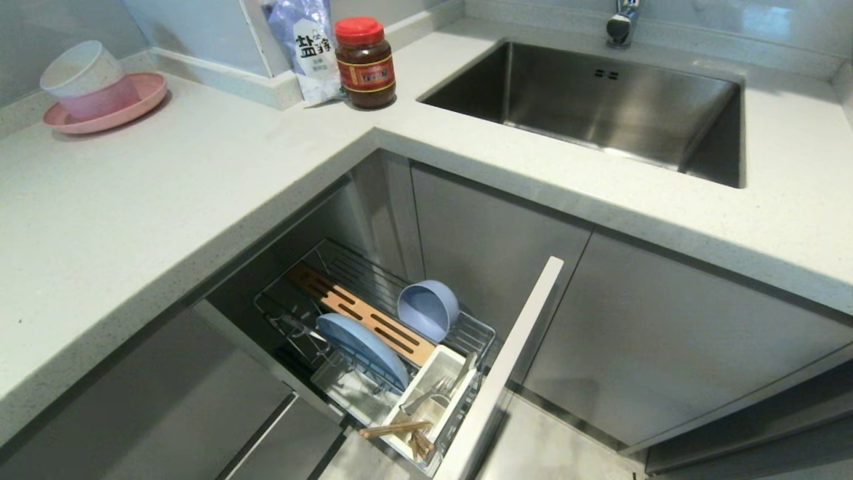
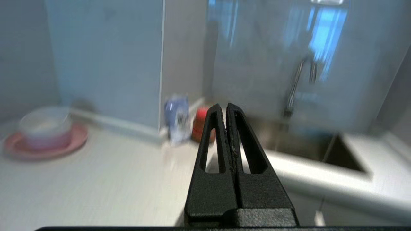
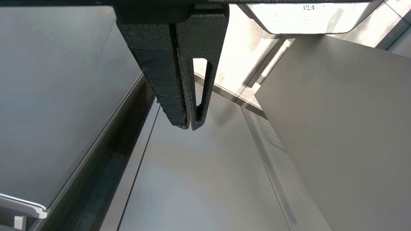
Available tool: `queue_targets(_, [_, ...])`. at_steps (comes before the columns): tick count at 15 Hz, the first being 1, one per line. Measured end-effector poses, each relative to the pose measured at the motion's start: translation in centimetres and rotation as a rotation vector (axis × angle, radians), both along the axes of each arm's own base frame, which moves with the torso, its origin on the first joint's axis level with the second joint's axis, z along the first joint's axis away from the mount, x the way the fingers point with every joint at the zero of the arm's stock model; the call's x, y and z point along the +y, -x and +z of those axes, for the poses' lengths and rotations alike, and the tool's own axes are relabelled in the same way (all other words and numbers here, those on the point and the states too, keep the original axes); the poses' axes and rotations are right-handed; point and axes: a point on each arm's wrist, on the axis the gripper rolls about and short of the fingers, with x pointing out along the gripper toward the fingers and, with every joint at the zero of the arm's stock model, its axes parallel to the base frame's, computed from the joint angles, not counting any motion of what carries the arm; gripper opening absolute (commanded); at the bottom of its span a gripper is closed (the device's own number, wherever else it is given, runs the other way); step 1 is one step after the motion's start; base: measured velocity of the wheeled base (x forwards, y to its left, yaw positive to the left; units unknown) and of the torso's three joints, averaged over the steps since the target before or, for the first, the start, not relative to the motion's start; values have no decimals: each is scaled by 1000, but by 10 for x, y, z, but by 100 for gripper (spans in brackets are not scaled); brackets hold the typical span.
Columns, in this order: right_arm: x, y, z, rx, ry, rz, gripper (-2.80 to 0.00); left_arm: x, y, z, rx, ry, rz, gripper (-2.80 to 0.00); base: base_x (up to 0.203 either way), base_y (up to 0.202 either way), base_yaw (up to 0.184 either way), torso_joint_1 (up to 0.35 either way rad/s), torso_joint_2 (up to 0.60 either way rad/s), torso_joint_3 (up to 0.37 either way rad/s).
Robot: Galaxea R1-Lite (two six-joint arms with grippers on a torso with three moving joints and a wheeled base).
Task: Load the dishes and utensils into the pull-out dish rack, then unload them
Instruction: Take the plate out of the cupboard
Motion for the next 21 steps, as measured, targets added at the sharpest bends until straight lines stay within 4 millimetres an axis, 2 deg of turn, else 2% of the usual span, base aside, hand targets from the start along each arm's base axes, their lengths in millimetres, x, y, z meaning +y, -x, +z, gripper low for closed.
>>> queue_targets(2, [0,0,0,0,0,0,-280,1,-29,36,-6,141,-58,-280,0,0,0,0,0,0])
queue_targets(4, [0,0,0,0,0,-1,-280,2,-63,54,38,316,-155,-280,0,0,0,0,0,0])
queue_targets(7, [0,0,0,0,0,0,-280,-6,-109,59,153,468,-274,-280,0,0,0,0,0,0])
queue_targets(10, [0,0,0,0,0,0,-280,-35,-144,55,278,547,-320,-280,0,0,0,0,0,0])
queue_targets(13, [0,0,0,0,0,-1,-280,-89,-182,37,447,582,-228,-280,0,0,0,0,0,0])
queue_targets(16, [0,0,0,0,0,-1,-280,-144,-213,7,574,538,14,-280,0,0,0,0,0,0])
queue_targets(19, [0,0,0,0,0,0,-280,-180,-229,-37,704,404,252,-280,0,0,0,0,0,0])
queue_targets(21, [0,0,0,0,0,-1,-280,-193,-235,-64,787,341,298,-280,0,0,0,0,0,0])
